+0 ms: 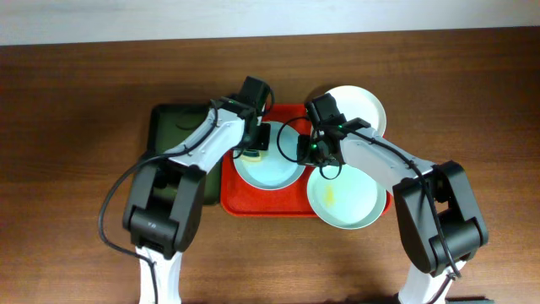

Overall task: Clean dirty plates on tray and stack at the side
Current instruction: 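Scrub the light blue plate with the sponge while right gripper holds it, then return the sponge to the green tray and release it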

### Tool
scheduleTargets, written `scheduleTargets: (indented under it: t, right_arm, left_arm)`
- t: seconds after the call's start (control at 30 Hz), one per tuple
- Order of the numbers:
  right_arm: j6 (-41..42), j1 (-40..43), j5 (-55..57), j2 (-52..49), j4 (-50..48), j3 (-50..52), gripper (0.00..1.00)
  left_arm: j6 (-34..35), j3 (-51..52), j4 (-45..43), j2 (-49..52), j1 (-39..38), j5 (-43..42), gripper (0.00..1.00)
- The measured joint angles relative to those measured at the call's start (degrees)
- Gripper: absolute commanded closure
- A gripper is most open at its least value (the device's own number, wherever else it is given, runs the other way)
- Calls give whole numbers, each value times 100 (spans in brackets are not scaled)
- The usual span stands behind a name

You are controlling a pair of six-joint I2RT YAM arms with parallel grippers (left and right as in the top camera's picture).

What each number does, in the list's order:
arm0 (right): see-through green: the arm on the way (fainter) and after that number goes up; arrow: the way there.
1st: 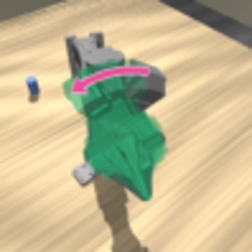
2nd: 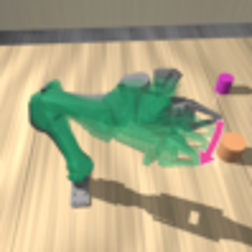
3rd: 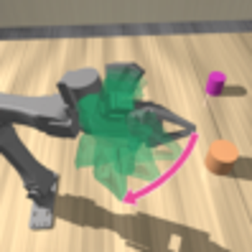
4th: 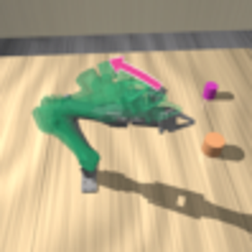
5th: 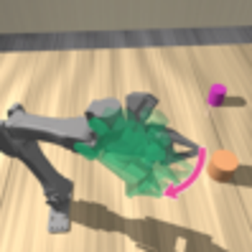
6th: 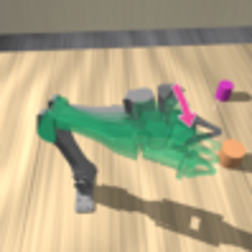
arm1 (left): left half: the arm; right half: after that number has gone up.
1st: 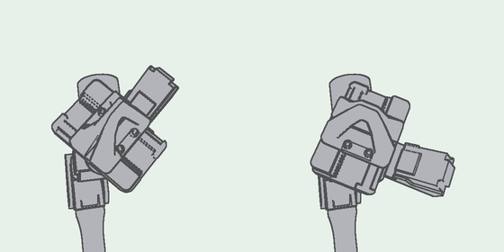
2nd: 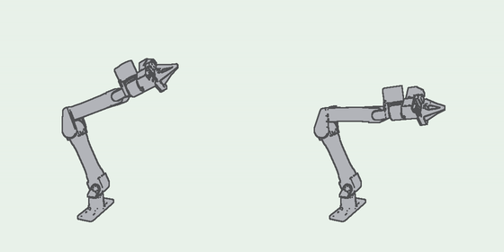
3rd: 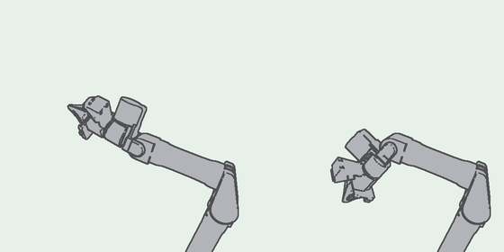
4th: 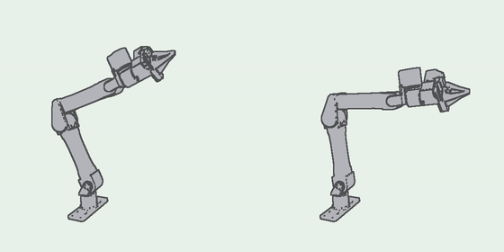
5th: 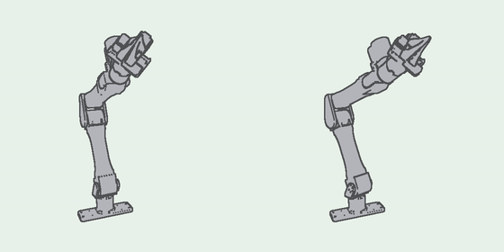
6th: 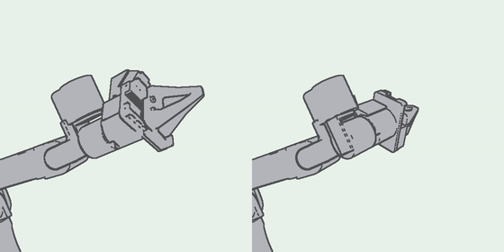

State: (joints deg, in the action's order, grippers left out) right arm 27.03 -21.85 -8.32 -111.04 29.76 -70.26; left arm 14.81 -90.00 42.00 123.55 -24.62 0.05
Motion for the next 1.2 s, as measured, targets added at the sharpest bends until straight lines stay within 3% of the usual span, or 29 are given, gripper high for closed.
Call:
scheduleTargets:
  t: [0.13, 0.4, 0.5, 0.63, 0.73, 0.93, 1.2]
  right_arm:
    - [2, 0, 2, 0, 2, 0, 96]
    - [0, 0, 7, 0, 13, 0, 96]
    - [0, 0, 4, 0, 13, 0, 96]
    - [2, 0, -15, 0, 2, 0, 96]
    - [0, 0, -15, 0, 2, 0, 96]
    - [0, 0, -17, 0, 4, 0, 96]
    - [2, 0, -17, 0, 11, 0, 96]
  left_arm:
    - [2, -22, 28, 13, 66, -398, 100]
    - [-22, -22, 28, 151, -111, -2328, 100]
    - [-48, -20, 70, 133, -26, -2496, 100]
    - [-50, 46, 118, -407, 299, -1980, 100]
    - [-57, 42, 304, -1228, 551, -1067, 100]
    - [-70, 109, 957, -1331, 1091, 501, 100]
    - [-74, 1091, 308, -1331, 1637, 935, 100]
